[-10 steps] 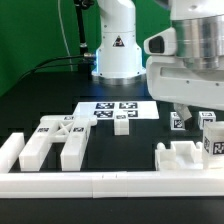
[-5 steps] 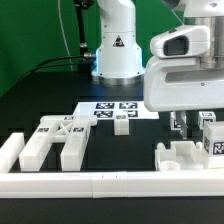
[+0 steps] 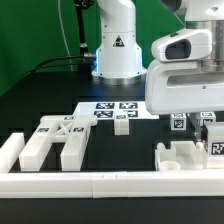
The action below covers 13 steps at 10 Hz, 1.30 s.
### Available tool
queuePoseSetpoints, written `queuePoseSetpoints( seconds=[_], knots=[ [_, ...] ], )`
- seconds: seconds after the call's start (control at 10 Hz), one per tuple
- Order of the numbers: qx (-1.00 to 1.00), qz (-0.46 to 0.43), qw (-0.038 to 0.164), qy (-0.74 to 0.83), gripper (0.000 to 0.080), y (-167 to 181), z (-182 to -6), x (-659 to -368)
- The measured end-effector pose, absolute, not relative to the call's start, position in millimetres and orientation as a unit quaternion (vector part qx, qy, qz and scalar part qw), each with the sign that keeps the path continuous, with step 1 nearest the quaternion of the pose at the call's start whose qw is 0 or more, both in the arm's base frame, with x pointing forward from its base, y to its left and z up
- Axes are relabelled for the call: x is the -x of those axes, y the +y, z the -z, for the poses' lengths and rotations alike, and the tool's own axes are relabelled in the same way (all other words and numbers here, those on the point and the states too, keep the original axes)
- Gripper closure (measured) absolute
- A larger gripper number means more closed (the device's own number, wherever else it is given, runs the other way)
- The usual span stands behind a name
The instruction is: Assemble chair
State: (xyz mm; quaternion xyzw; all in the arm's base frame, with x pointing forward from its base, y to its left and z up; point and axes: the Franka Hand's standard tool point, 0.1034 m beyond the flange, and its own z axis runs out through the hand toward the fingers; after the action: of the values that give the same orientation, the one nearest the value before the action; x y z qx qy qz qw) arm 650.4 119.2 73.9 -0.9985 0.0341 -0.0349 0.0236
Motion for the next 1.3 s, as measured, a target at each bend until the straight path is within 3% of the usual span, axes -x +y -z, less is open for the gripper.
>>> queuePoseSetpoints(
  seconds=[0.1, 0.5, 0.9, 1.1, 1.2, 1.3],
  knots=[
    [0.998, 0.034, 0.024, 0.053, 0.0514, 119.2, -74.0, -650.4],
    [0.921, 0.009, 0.058, 0.385, 0.0514, 114.6, -76.5, -649.9],
    [0.818, -0.007, 0.069, 0.571, 0.0512, 113.1, -73.0, -648.9],
    [0.809, -0.009, 0.069, 0.583, 0.0512, 112.8, -73.1, -649.1],
    [0.826, -0.007, 0.069, 0.56, 0.0396, 112.9, -73.0, -649.0],
    [0.871, -0.006, 0.065, 0.487, 0.0396, 113.0, -72.7, -648.4]
  ],
)
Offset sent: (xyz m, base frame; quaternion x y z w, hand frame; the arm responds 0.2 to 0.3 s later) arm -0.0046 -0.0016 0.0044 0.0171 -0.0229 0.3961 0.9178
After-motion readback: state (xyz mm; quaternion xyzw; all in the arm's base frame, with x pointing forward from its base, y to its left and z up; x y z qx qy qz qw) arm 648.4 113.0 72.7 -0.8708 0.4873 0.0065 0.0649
